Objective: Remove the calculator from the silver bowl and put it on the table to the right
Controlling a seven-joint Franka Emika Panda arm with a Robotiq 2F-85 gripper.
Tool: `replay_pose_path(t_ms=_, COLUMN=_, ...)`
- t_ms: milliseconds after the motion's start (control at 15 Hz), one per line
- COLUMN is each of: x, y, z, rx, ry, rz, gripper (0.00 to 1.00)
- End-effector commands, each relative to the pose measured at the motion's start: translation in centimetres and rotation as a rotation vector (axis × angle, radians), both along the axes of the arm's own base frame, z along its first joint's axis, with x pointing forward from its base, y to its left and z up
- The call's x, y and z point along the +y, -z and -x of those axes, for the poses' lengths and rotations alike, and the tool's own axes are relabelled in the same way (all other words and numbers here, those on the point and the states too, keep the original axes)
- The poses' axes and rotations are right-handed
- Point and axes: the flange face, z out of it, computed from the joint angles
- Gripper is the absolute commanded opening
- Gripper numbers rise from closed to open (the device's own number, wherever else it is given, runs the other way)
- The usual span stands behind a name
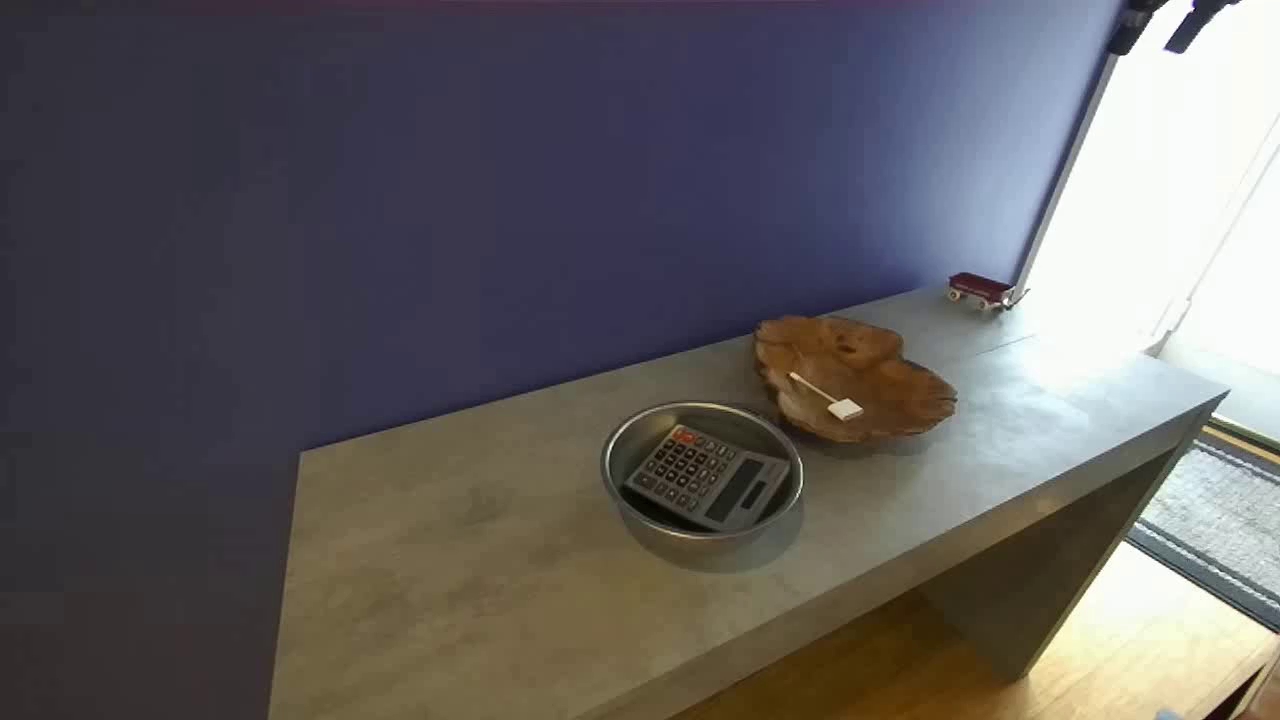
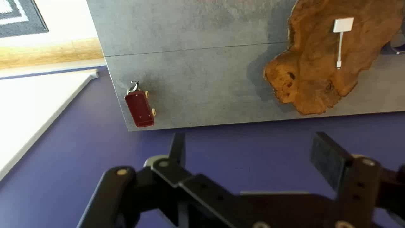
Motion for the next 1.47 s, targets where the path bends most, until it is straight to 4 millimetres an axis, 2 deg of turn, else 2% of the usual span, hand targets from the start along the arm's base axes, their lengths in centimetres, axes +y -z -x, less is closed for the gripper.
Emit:
replay_pose_path(t_ms=0, x=0.0, y=0.0, z=0.0, rx=0.0, ry=0.0, rz=0.0, gripper=1.0)
replay_pose_path(t_ms=933, x=0.0, y=0.0, z=0.0, rx=0.0, ry=0.0, rz=0.0, gripper=1.0)
replay_pose_path(t_ms=1000, x=1.0, y=-0.2, z=-0.1, rx=-0.001, ry=-0.009, rz=0.009, gripper=1.0)
replay_pose_path(t_ms=1133, x=5.4, y=1.8, z=-0.1, rx=0.05, ry=-0.092, rz=0.026, gripper=1.0)
replay_pose_path(t_ms=1200, x=8.7, y=3.3, z=0.5, rx=0.093, ry=-0.156, rz=0.015, gripper=1.0)
replay_pose_path(t_ms=1267, x=10.8, y=4.1, z=1.0, rx=0.133, ry=-0.208, rz=0.016, gripper=1.0)
replay_pose_path(t_ms=1400, x=16.3, y=6.5, z=2.8, rx=0.216, ry=-0.311, rz=0.039, gripper=1.0)
